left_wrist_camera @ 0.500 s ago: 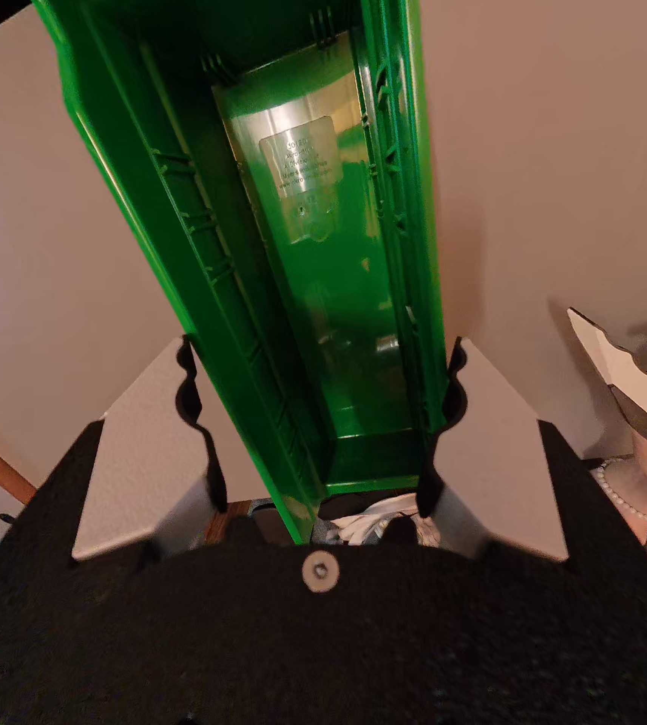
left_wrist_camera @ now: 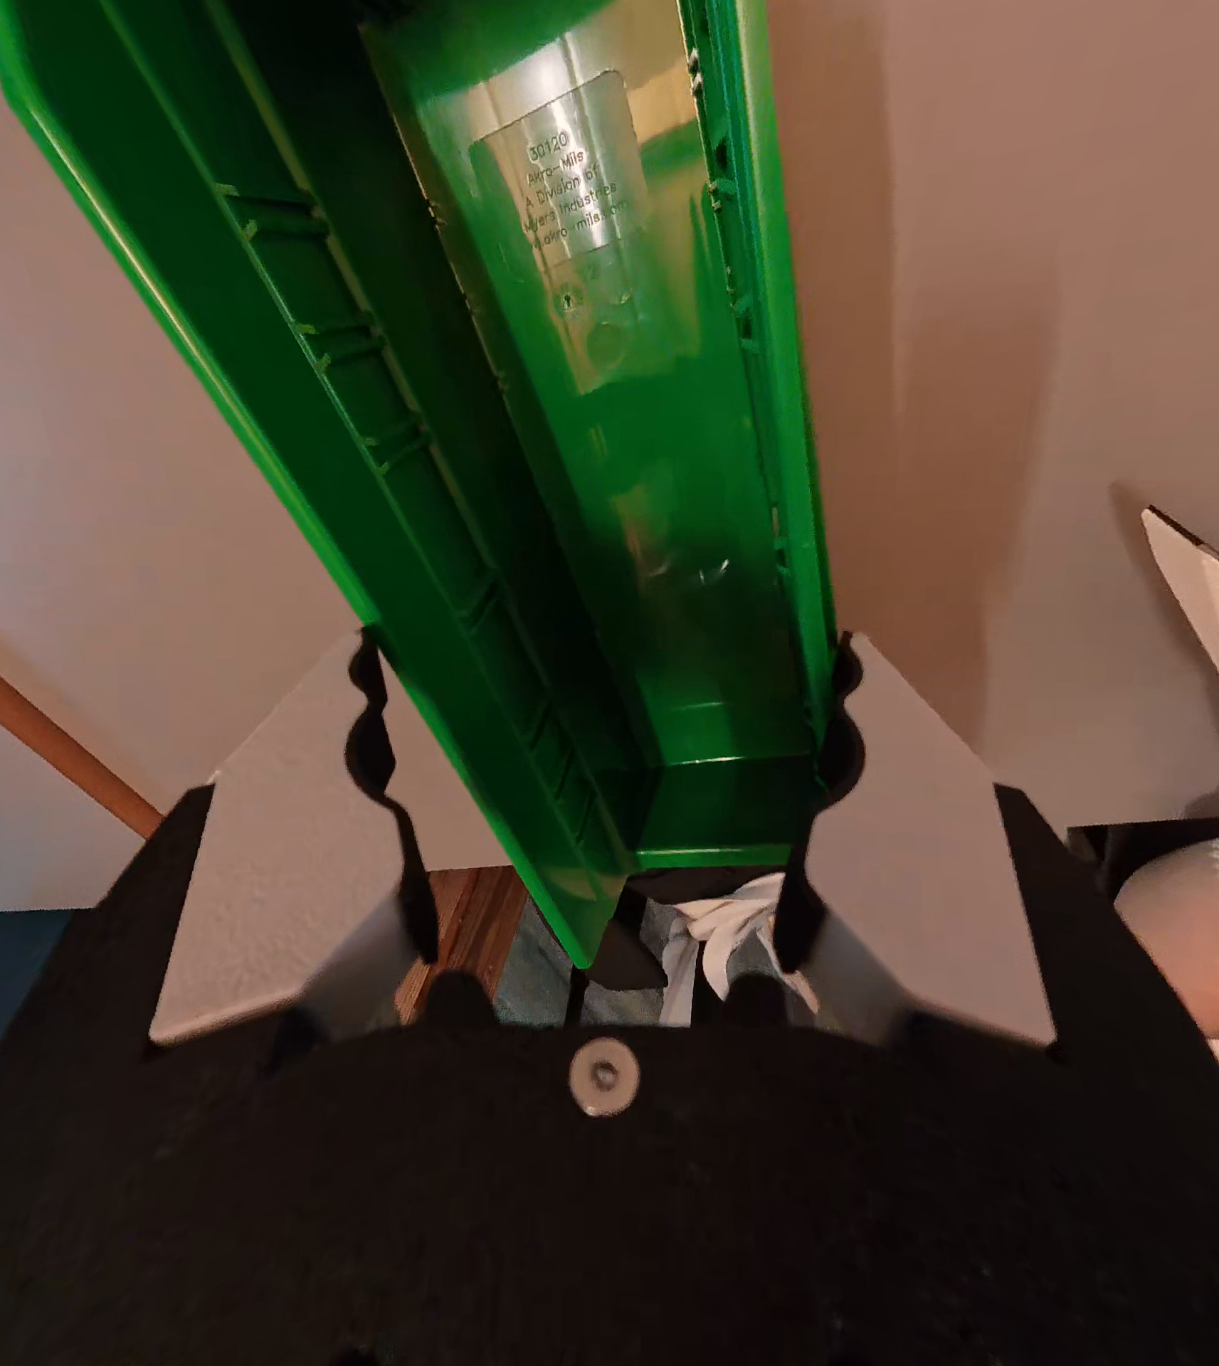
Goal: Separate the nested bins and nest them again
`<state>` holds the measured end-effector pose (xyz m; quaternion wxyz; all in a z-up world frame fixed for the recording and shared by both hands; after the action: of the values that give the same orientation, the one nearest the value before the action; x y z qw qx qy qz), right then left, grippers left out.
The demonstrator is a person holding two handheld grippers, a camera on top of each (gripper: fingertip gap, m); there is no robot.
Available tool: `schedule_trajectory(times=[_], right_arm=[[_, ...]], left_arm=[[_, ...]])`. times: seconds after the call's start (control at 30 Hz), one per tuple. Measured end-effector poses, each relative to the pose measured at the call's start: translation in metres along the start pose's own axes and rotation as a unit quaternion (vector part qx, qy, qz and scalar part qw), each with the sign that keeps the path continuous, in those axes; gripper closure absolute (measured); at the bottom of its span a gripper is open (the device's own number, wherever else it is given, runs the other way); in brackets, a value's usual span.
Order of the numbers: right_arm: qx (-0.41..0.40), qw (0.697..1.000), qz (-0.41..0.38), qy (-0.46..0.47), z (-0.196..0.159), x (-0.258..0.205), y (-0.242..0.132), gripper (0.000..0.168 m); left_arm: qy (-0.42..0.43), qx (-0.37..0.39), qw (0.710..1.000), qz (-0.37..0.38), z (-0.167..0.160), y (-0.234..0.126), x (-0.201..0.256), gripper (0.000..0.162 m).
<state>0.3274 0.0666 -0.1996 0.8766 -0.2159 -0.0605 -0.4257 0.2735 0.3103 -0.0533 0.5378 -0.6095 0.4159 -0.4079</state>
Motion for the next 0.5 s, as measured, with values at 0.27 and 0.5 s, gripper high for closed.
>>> schedule_trajectory(times=[0.27, 0.5], right_arm=[[-0.003, 1.0, 0.004, 0.007, -0.0019, 0.0028, 0.0015, 0.037], [-0.003, 1.0, 0.009, 0.0, -0.0015, 0.0006, 0.0007, 0.039]], left_arm=[[0.001, -0.012, 1.0, -0.011, 0.001, -0.0016, -0.0028, 0.041], [-0.002, 0.0, 0.999, -0.041, 0.0007, -0.006, -0.0059, 0.047]])
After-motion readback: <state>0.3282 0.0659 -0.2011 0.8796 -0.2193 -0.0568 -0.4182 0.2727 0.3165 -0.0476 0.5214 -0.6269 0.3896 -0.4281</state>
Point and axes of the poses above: each gripper's, where its closed fingertips meet, y out along the fingers, z out of its top, x = y × z across the jaws, the point moved 9 cm from there along -y, back along the fingers, and after that the axes turned 14 degrees about -z, right-handed, at the moved point
